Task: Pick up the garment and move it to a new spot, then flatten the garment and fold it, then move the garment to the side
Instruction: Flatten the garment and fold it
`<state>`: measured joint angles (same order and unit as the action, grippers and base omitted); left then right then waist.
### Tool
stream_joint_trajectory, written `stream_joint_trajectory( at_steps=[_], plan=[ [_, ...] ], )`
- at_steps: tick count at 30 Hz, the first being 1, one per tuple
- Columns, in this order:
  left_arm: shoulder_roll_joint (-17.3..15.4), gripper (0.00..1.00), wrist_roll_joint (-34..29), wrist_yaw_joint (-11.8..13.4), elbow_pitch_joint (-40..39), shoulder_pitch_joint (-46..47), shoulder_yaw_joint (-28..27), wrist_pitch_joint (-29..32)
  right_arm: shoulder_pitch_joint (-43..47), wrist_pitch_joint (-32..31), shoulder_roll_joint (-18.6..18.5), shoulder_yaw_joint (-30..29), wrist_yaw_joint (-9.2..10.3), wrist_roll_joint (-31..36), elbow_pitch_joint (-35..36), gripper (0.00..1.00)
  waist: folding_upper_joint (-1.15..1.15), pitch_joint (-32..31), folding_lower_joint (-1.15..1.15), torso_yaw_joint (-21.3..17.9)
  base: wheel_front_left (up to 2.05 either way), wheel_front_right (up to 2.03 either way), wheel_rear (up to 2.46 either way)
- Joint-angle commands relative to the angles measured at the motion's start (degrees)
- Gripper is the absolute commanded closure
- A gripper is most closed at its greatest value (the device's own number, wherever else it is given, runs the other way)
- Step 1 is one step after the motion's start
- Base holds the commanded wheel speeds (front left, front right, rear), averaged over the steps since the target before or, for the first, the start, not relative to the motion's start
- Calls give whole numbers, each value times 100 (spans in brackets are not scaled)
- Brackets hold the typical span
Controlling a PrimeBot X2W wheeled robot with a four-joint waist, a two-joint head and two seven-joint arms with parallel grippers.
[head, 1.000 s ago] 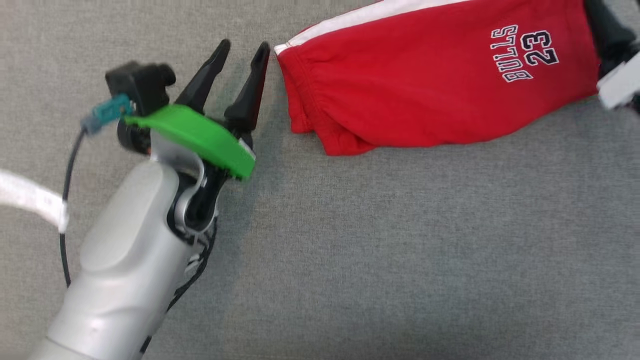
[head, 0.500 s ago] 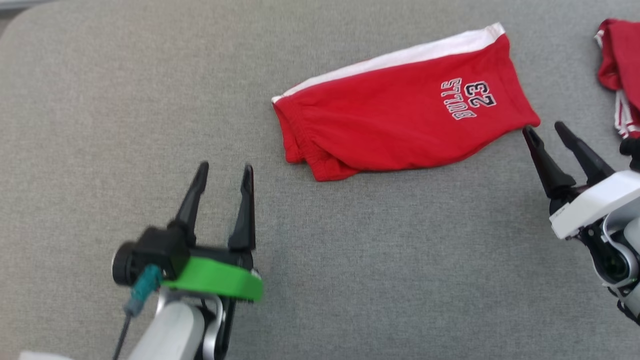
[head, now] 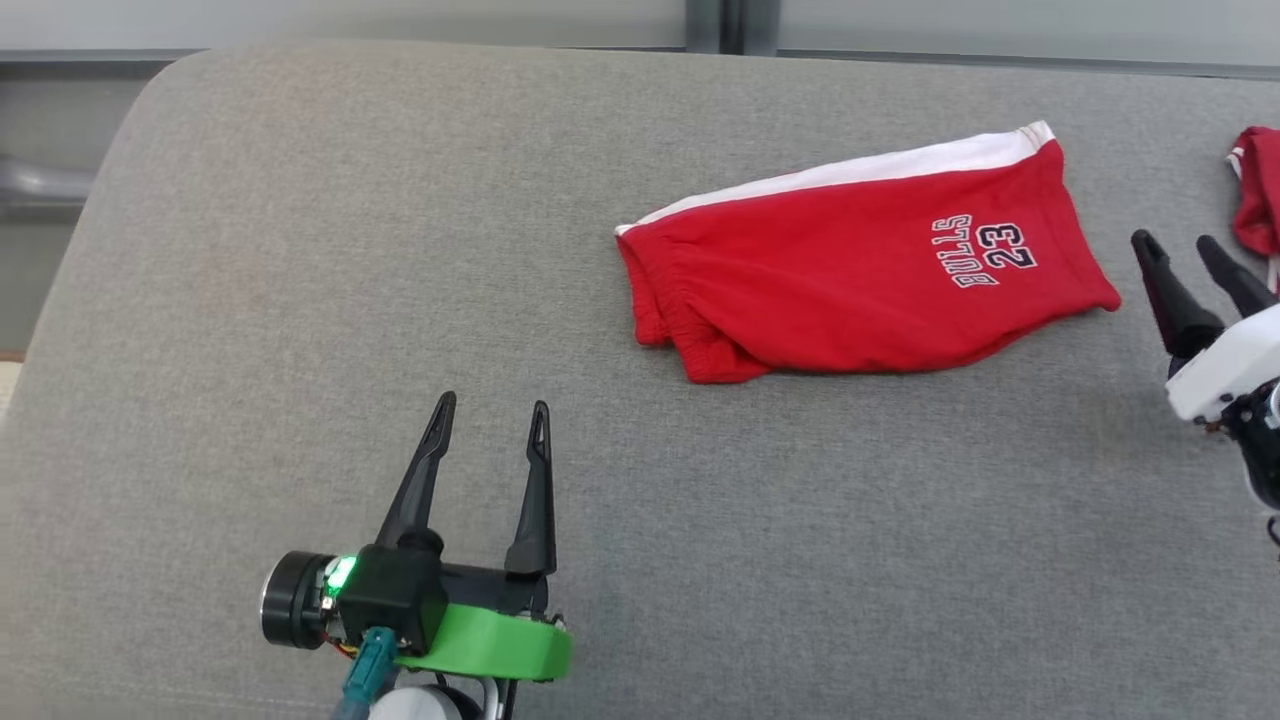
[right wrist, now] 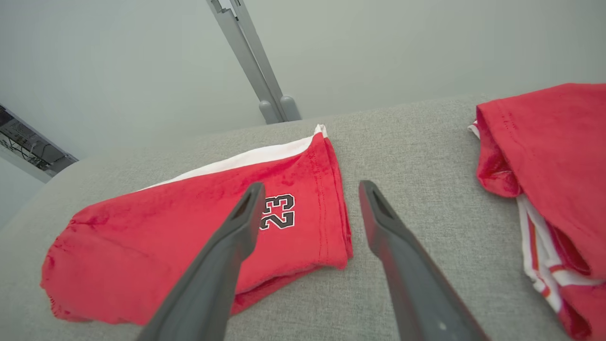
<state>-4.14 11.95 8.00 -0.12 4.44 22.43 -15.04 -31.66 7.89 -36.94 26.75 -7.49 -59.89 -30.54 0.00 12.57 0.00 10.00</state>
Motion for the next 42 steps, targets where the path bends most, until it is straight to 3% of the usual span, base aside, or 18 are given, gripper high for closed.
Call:
stream_joint_trajectory(
  at_steps=[1, 11, 24, 25, 26, 27, 28, 35, 42],
  plan=[
    [31, 0, -107, -27, -22, -32, 1, -14, -196, -166, -16, -69, 3, 78, -207, 0, 0, 159, 0, 274, 0, 0, 0],
    [116, 0, -379, -105, 33, 191, 106, -15, -1521, -1561, 157, -169, 2, 951, -1890, 0, 0, 602, 0, 579, 0, 0, 0],
    [125, 0, -290, -87, 87, 461, 349, -15, -2084, -1993, 702, -284, 4, 1069, -2955, 0, 0, 904, 0, 697, 0, 0, 0],
    [125, 0, -295, -84, 91, 472, 357, -15, -2085, -2037, 740, -276, 3, 1049, -2995, 7, 0, 914, 0, 700, 0, 0, 0],
    [125, 0, -302, -82, 102, 480, 361, -15, -2074, -2080, 773, -254, 1, 1028, -3016, 66, 0, 921, 0, 701, 0, 0, 0],
    [124, 0, -306, -80, 106, 490, 360, -15, -2069, -2075, 798, -234, 1, 1016, -3020, 91, 0, 926, 0, 699, 0, 0, 0],
    [124, 0, -315, -84, 111, 497, 357, -15, -2065, -2055, 815, -211, 1, 1012, -3014, 100, 0, 927, 0, 690, 0, 0, 0],
    [124, 0, -342, -81, 179, 427, 288, -15, -1913, -1824, 671, -28, 5, 1003, -2702, 100, 0, 723, 0, 415, 0, 0, 0],
    [121, 0, -394, -129, 219, 333, 233, -15, -1806, -1708, 117, 200, 6, 1243, -2358, 100, 0, 489, 0, 5, 0, 0, 0]
  ],
)
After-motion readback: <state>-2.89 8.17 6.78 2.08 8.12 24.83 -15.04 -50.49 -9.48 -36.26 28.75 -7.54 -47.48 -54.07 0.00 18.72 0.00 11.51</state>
